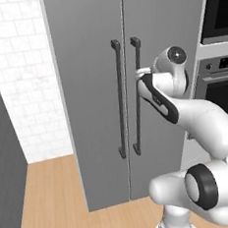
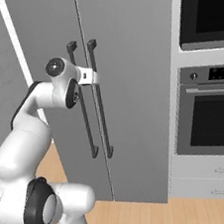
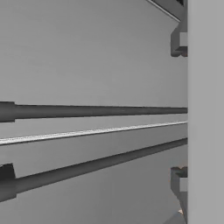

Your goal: Take the strawberry from the fridge and place it on top of the pancake, located on the dining counter.

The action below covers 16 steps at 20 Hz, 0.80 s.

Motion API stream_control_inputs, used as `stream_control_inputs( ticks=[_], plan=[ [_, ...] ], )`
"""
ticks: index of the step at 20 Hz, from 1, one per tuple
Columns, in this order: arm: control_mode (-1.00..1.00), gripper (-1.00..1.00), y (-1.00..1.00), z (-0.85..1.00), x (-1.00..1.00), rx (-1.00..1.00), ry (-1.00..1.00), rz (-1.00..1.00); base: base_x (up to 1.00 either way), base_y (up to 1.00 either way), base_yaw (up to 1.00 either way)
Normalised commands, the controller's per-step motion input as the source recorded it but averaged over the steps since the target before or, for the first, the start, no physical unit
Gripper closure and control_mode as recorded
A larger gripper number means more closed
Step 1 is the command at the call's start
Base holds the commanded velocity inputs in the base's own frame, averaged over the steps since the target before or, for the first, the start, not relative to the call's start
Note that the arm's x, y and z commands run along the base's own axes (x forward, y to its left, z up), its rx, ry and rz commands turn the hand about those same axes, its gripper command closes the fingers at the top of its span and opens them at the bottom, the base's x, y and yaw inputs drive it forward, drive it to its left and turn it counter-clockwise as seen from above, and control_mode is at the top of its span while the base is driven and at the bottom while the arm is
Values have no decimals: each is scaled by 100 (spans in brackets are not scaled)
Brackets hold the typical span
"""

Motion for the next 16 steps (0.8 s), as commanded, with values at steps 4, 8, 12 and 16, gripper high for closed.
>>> stream_control_inputs(
  ticks=[4,8,12,16],
  plan=[
    [-100,-100,0,-1,47,-2,-24,-3,0,0,0],
    [-100,-100,-15,-3,60,0,-16,-1,0,0,0],
    [-100,-100,-21,0,56,0,-6,0,0,0,0],
    [-100,-100,0,0,54,0,-2,0,0,0,0]
  ],
)
